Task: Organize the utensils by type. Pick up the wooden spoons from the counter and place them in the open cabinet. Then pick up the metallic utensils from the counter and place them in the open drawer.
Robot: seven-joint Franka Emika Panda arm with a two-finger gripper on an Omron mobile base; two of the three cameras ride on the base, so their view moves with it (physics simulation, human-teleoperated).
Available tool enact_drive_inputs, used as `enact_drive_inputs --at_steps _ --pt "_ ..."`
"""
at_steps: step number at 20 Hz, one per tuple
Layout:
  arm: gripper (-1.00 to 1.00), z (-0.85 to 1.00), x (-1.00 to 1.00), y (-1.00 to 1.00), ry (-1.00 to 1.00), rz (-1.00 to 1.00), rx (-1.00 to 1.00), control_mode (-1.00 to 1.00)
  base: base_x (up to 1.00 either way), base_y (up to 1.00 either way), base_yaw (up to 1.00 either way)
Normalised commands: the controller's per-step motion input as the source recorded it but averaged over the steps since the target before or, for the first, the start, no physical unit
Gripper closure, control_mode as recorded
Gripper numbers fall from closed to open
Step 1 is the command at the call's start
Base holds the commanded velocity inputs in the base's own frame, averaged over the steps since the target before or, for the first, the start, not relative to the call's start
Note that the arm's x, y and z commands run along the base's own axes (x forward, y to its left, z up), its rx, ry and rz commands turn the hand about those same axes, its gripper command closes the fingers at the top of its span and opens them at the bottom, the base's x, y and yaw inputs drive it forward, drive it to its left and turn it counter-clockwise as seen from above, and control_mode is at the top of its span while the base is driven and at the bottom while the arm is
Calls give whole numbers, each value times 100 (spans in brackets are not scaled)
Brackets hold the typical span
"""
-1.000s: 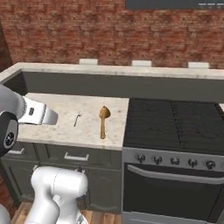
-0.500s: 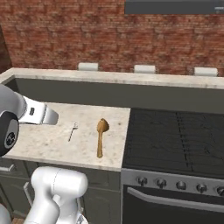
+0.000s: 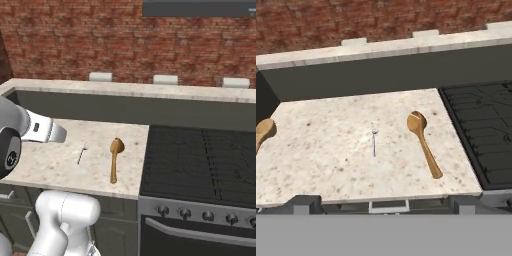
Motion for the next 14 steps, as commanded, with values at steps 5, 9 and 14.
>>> enact_drive_inputs --at_steps 5,9,14 --pt "-100 0 0 0 0 0 0 100 48 17 0" --pt "-100 0 0 0 0 0 0 100 64 26 0" --pt "-100 -1 0 0 0 0 0 -100 37 16 0"
